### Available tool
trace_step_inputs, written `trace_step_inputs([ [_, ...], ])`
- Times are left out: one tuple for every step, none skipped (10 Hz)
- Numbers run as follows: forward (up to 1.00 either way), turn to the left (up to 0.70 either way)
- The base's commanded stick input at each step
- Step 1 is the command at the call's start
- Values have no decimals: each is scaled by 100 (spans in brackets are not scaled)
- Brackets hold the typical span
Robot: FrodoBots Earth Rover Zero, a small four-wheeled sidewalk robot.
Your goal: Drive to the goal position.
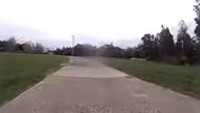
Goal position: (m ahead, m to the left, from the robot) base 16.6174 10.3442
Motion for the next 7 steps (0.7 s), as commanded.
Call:
trace_step_inputs([
  [85, 0],
  [85, 0],
  [85, 16],
  [85, 27],
  [85, 34],
  [85, 34],
  [85, 34],
])
